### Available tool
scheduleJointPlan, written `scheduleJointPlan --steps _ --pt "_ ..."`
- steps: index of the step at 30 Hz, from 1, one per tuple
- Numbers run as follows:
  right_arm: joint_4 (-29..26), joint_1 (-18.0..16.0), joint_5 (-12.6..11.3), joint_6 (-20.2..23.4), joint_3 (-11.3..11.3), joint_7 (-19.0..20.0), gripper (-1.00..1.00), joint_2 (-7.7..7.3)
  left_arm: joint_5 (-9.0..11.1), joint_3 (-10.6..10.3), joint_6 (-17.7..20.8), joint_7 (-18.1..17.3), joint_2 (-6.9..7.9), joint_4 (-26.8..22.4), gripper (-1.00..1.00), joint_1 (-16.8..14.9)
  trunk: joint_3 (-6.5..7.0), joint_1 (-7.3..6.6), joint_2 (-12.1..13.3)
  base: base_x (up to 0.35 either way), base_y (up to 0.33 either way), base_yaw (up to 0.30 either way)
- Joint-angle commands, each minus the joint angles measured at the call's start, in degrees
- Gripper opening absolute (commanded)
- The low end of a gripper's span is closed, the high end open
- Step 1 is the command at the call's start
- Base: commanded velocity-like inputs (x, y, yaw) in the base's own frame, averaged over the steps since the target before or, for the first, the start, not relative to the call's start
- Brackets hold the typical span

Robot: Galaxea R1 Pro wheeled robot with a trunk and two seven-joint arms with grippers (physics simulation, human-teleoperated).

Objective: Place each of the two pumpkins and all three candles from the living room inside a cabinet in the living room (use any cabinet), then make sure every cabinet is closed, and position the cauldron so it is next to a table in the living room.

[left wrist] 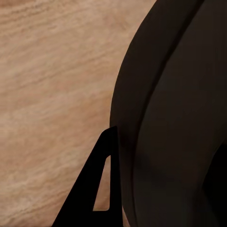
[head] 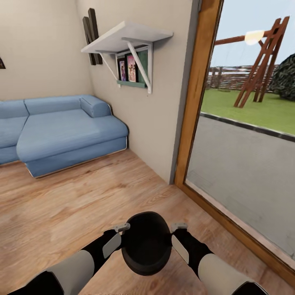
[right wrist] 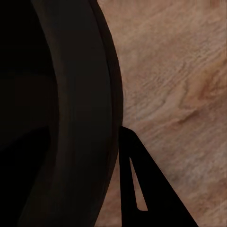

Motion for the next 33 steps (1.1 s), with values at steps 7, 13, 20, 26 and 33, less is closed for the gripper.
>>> scheduleJointPlan --steps 7,13,20,26,33 --pt "-0.2 -0.1 0.4 0.3 0.1 -0.5 -1.0 -0.07 -0.3 -0.3 0.3 0.5 0.07 0.0 -1.0 0.0 -0.05 -0.02 0.0 0.0 0.0 0.274" --pt "-0.2 -0.1 0.4 0.3 0.1 -0.6 -1.0 -0.06 -0.4 -0.3 0.3 0.5 0.07 0.0 -1.0 0.0 -0.05 -0.02 0.0 0.0 0.0 0.274" --pt "-0.2 -0.1 0.4 0.3 0.1 -0.5 -1.0 0.0 -0.4 -0.3 0.3 0.5 0.09 0.0 -1.0 0.0 -0.05 -0.02 0.0 0.0 0.0 0.274" --pt "-0.2 -0.1 0.4 0.3 0.1 -0.5 -1.0 0.0 -0.4 -0.3 0.3 0.5 0.14 0.0 -1.0 0.0 -0.05 -0.02 0.0 0.0 0.0 0.275" --pt "-0.2 -0.1 0.4 0.3 0.1 -0.6 -1.0 0.0 -0.4 -0.3 0.3 0.5 0.16 0.0 -1.0 0.0 -0.05 -0.02 0.0 0.0 0.0 0.274"
